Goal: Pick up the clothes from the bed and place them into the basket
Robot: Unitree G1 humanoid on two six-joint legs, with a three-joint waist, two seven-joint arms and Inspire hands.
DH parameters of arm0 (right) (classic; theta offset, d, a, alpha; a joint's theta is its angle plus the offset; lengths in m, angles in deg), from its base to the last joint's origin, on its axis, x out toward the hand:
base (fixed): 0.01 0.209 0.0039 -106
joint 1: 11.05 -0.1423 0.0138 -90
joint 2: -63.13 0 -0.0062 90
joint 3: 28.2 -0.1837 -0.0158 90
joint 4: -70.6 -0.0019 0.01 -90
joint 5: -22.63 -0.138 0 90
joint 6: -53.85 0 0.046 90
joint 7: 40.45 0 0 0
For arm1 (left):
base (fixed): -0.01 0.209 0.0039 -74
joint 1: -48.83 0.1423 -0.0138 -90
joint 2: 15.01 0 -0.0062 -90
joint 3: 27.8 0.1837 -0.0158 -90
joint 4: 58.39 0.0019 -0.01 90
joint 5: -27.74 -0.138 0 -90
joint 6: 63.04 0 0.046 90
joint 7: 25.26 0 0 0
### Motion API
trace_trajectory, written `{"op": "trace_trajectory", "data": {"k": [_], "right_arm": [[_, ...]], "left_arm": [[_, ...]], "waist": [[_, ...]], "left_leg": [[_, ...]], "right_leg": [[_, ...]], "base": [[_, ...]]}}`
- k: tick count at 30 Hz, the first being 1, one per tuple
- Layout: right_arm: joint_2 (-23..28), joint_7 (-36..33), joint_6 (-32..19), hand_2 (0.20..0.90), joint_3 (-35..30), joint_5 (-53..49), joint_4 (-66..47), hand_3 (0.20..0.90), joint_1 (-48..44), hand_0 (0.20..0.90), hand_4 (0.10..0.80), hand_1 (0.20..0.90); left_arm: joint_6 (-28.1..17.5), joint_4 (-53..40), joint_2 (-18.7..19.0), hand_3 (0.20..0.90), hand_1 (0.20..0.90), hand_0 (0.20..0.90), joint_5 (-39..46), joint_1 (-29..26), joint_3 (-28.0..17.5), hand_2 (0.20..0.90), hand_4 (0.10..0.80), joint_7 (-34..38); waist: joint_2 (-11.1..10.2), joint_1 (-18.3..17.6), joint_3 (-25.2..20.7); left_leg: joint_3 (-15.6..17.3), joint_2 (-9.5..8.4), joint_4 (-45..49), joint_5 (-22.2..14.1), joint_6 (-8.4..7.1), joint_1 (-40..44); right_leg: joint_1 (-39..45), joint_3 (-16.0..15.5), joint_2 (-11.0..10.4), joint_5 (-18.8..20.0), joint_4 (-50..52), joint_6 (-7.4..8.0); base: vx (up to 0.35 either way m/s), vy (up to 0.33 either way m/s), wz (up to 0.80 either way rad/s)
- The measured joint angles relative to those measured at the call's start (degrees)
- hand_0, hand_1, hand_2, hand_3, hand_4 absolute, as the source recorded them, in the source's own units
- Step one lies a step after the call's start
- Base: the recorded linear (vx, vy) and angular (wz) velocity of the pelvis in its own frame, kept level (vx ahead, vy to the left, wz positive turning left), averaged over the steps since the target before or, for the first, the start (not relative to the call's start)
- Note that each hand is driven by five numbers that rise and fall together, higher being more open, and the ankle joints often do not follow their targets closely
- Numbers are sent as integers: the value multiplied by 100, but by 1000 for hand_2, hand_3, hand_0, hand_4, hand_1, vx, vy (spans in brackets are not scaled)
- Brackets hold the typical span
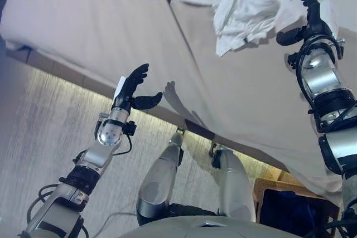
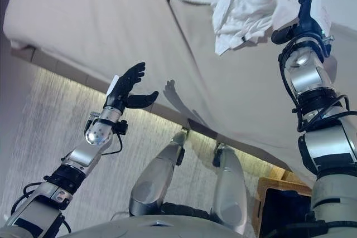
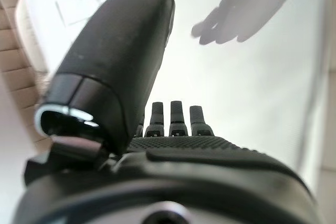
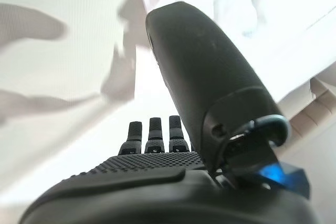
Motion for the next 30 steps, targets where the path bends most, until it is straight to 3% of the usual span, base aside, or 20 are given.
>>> {"op": "trace_trajectory", "data": {"k": [3, 10, 12, 13, 15, 17, 19, 20, 21, 22, 23, 24, 25, 26, 27, 30], "right_arm": [[2, -255, 9, 900, 121, -212, 98, 900, -303, 900, 800, 900], [-26, -671, 40, 900, 103, -943, 144, 900, -983, 900, 800, 900], [-53, -729, 43, 900, 99, -1113, 155, 900, -1153, 900, 800, 900], [-51, -738, 47, 900, 84, -1177, 157, 900, -1214, 900, 800, 900], [-88, -733, 50, 900, 81, -1321, 150, 900, -1303, 900, 800, 900], [-83, -773, 49, 900, 23, -1597, 177, 900, -1412, 900, 800, 900], [12, -874, 39, 900, -211, -1895, 179, 900, -1477, 900, 800, 900], [57, -873, -8, 900, -296, -2112, 186, 900, -1591, 900, 800, 900], [27, -854, -58, 900, -286, -2238, 183, 900, -1518, 900, 800, 900], [67, -825, -106, 900, -297, -2381, 185, 900, -1502, 900, 800, 900], [111, -849, -133, 836, -317, -2456, 190, 826, -1505, 836, 726, 836], [125, -852, -170, 596, -362, -2549, 190, 546, -1511, 596, 446, 596], [127, -850, -181, 531, -366, -2591, 190, 469, -1518, 531, 369, 531], [128, -839, -183, 340, -380, -2628, 190, 247, -1523, 340, 147, 340], [129, -840, -184, 300, -394, -2618, 190, 200, -1530, 300, 100, 300], [133, -841, -73, 300, -363, -2381, 240, 200, -1571, 300, 100, 300]], "left_arm": [[-103, -252, 8, 900, 900, 900, 0, 132, 76, 900, 800, 72], [-369, -971, 67, 900, 900, 900, 6, -29, 175, 900, 800, 233], [-398, -1124, 158, 900, 900, 900, 10, -93, 176, 900, 800, 283], [-429, -1128, 180, 900, 900, 900, 12, -133, 176, 900, 800, 289], [-468, -1141, 196, 900, 900, 900, 13, -109, 184, 900, 800, 362], [-457, -1154, 197, 900, 900, 900, 14, 13, 193, 900, 800, 366], [-459, -1263, 221, 900, 900, 900, 15, 14, 175, 900, 800, 370], [-469, -1363, 277, 900, 900, 900, 18, 14, 151, 900, 800, 413], [-462, -1351, 276, 900, 900, 900, 22, 138, 149, 900, 800, 431], [-448, -1331, 250, 900, 900, 900, 40, 197, 143, 900, 800, 435], [-450, -1334, 243, 900, 900, 900, 58, 203, 142, 900, 800, 437], [-451, -1334, 262, 900, 900, 900, 72, 218, 132, 900, 800, 437], [-451, -1335, 278, 900, 900, 900, 90, 231, 126, 900, 800, 437], [-451, -1335, 328, 900, 900, 900, 126, 257, 122, 900, 800, 437], [-451, -1338, 377, 900, 900, 900, 137, 279, 113, 900, 800, 437], [-458, -1352, 437, 900, 900, 900, 197, 319, 46, 900, 800, 426]], "waist": [[11, 19, 5], [45, 41, 22], [45, 74, 22], [45, 62, 22], [74, 154, 23], [84, 185, 18], [81, 177, 19], [82, 146, 18], [92, 269, 13], [89, 235, 15], [89, 198, 15], [89, 203, 15], [89, 211, 15], [89, 226, 15], [89, 253, 15], [88, 291, 15]], "left_leg": [[5, -53, 244, -20, 40, -477], [146, -281, 839, -183, 69, -1508], [191, -315, 916, -226, 9, -1767], [227, -381, 1115, -356, -27, -1933], [400, -350, 2102, -870, 303, -2409], [467, -333, 2151, -872, 281, -2625], [508, -434, 2098, -900, 216, -2817], [575, -519, 2825, -1150, 296, -3196], [628, -444, 3609, -1419, 453, -3186], [596, -474, 3550, -1451, 289, -3201], [628, -493, 3536, -1432, 261, -3239], [628, -490, 3552, -1427, 252, -3292], [623, -488, 3572, -1427, 252, -3308], [618, -482, 3610, -1427, 252, -3326], [614, -480, 3609, -1427, 252, -3326], [617, -467, 3626, -1417, 259, -3323]], "right_leg": [[-446, -43, -34, -44, 266, -55], [-1463, -142, -425, -238, 1097, -101], [-1729, -129, -513, -270, 1238, -147], [-1842, -129, -613, -283, 1260, -169], [-2075, -102, -625, -372, 1582, -215], [-2378, 21, -607, -465, 2161, -149], [-2359, -9, -540, -977, 2445, -331], [-2588, -19, -727, -998, 2464, -334], [-2654, -39, -701, -1011, 2694, -311], [-2746, 15, -689, -1029, 2870, -260], [-2794, 56, -688, -1029, 2889, -262], [-2816, 39, -693, -1029, 2892, -263], [-2821, 28, -693, -1029, 2890, -263], [-2824, 18, -693, -1029, 2911, -263], [-2824, 19, -692, -1030, 2908, -263], [-2813, 9, -677, -1028, 2902, -263]], "base": [[49, -36, 16], [58, -2, 23], [30, 5, 33], [21, -2, 36], [26, -3, -11], [19, -21, -5], [3, -21, 45], [3, -19, 5], [6, -30, 3], [7, -37, 3], [3, -38, 29], [0, -27, 23], [-1, -25, 11], [-1, -16, 4], [0, 0, 0], [0, 0, 0]]}}
